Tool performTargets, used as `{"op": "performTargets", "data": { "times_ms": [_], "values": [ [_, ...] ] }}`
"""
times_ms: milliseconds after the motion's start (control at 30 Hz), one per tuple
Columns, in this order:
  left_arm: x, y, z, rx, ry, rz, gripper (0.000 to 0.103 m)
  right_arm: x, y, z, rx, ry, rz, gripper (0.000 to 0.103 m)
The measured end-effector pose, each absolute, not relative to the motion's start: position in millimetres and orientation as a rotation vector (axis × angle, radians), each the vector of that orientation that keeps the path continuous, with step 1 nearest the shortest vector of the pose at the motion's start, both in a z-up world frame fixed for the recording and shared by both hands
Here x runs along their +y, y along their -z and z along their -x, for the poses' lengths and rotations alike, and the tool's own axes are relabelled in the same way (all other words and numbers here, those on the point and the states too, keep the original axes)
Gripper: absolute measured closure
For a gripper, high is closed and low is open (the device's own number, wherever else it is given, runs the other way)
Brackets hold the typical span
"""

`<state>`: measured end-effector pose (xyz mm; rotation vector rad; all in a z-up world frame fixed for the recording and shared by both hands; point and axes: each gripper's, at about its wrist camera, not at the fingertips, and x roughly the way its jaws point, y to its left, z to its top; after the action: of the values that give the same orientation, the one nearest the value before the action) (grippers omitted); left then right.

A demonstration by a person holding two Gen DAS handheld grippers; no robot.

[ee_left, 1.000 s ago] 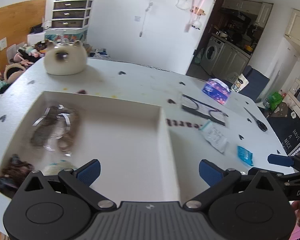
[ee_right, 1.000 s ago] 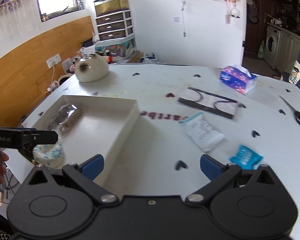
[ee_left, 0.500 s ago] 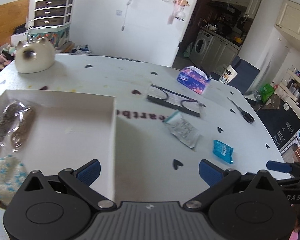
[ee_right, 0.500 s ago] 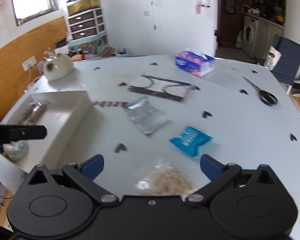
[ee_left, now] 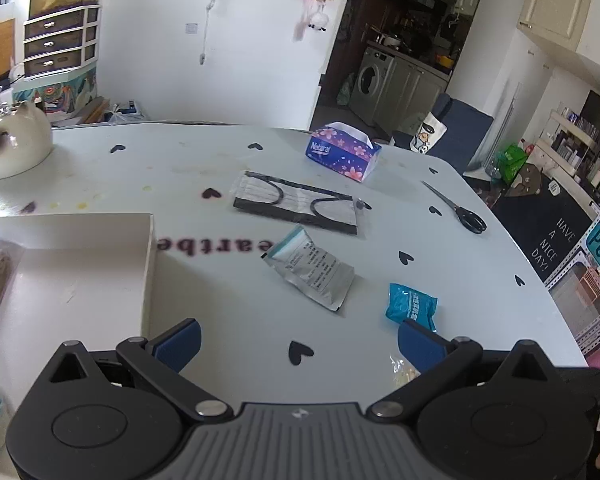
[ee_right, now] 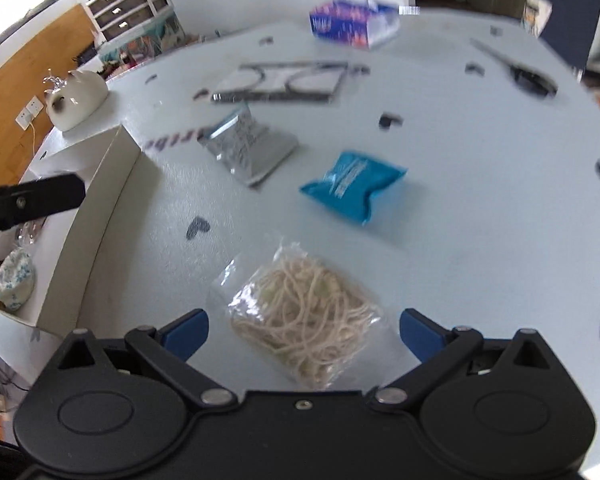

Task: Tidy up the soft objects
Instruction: 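Grasp the clear bag of white cords with right tool while left tool grasps white printed packet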

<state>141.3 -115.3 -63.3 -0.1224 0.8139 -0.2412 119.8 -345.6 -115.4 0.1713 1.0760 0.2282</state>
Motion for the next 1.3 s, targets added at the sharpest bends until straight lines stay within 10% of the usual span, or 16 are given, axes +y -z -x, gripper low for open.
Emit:
{"op": "performTargets", "data": {
  "times_ms": [767,1300],
  "values": [
    [-134.1,78.6,-205.6,0.82,0.26,0.13,0.0,-340.6,131.3,-159.8,1.105,-0.595,-0.045,0.005],
    [-204.6,132.1,-272.9,0.784,0.531,-0.415,0.0,-330.1,135.5,-146.0,1.102,-0.519,0.004,0.015]
  ]
}}
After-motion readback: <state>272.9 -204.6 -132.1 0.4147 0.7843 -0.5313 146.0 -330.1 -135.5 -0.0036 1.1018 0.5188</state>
